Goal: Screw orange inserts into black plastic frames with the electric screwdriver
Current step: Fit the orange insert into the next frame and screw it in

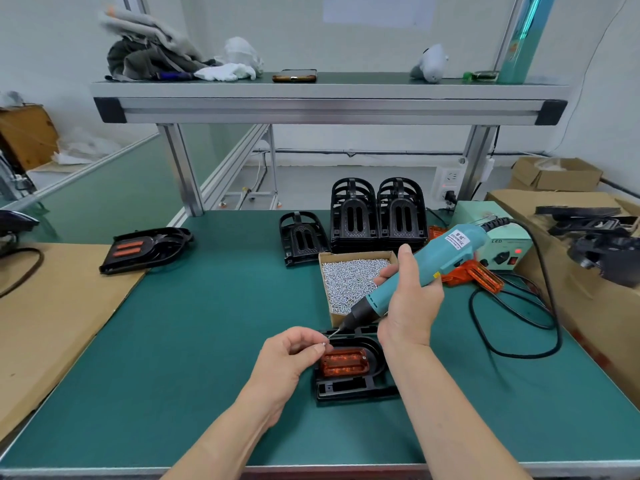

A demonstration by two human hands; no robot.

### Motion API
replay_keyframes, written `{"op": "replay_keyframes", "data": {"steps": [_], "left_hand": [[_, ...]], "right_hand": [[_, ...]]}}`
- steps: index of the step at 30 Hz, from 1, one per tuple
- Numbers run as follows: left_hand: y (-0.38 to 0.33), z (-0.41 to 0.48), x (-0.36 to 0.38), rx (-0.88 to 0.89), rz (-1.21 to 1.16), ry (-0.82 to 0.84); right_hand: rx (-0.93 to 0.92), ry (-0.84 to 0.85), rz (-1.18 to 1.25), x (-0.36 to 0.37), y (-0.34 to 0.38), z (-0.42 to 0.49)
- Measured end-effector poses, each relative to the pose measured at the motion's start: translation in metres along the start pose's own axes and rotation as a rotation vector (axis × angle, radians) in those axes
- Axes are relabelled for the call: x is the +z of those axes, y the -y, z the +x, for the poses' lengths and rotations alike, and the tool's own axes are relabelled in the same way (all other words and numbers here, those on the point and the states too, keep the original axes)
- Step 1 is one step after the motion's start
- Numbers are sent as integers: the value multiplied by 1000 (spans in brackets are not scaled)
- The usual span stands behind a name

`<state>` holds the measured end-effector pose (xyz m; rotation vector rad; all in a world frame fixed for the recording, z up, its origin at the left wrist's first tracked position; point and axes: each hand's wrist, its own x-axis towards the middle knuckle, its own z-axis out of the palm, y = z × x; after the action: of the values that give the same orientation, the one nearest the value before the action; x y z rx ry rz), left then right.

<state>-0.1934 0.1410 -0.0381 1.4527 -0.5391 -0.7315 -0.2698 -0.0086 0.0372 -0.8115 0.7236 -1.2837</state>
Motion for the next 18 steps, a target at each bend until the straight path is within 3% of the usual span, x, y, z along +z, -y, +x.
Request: {"op": "replay_keyframes", "data": {"steps": [18], "left_hand": [[-5, -4, 3, -26, -57, -23]], "right_hand": [[-29, 9, -75, 3, -5, -9]]}}
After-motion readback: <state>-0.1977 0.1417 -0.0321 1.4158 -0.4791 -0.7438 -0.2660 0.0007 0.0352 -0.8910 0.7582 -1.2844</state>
